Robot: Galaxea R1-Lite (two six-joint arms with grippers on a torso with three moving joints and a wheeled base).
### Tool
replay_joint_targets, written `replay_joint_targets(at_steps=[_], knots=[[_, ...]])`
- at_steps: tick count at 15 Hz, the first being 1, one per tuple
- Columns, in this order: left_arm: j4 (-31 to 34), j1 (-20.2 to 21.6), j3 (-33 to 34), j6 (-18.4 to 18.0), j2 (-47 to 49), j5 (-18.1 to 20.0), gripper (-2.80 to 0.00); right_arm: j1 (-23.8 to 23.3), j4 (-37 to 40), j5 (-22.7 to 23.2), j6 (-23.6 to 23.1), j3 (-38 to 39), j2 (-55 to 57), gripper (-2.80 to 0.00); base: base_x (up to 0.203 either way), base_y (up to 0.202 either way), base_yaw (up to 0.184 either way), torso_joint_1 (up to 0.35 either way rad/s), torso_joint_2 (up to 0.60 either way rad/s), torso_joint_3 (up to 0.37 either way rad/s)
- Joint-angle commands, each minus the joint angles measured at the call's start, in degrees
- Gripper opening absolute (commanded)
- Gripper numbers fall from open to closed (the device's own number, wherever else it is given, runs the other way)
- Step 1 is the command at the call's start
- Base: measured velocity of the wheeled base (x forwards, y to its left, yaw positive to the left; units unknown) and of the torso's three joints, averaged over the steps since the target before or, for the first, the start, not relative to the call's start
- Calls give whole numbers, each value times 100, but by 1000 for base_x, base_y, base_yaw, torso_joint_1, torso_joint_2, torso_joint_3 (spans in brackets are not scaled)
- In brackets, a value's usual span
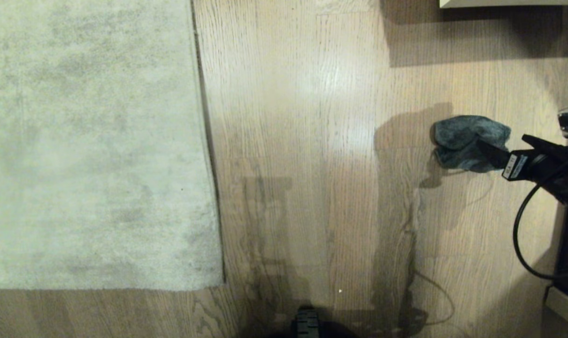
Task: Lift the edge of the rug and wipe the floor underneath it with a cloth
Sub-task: Put down the rag
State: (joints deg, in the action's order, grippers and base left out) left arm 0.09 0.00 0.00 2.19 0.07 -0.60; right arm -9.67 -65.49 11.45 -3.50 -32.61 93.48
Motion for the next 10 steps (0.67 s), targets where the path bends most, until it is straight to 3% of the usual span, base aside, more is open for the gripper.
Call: replay_joint_targets(at_steps=[1,9,10], knots=[[0,0,0,0,1,-2,-280,-36,-40,188,-22,388,-340,0,0,0,0,0,0,0],[0,0,0,0,1,-2,-280,-67,-155,536,-248,1213,-672,0,0,0,0,0,0,0],[0,0,0,4,1,-2,-280,-69,-299,604,-241,1318,-672,-280,0,0,0,0,0,0]])
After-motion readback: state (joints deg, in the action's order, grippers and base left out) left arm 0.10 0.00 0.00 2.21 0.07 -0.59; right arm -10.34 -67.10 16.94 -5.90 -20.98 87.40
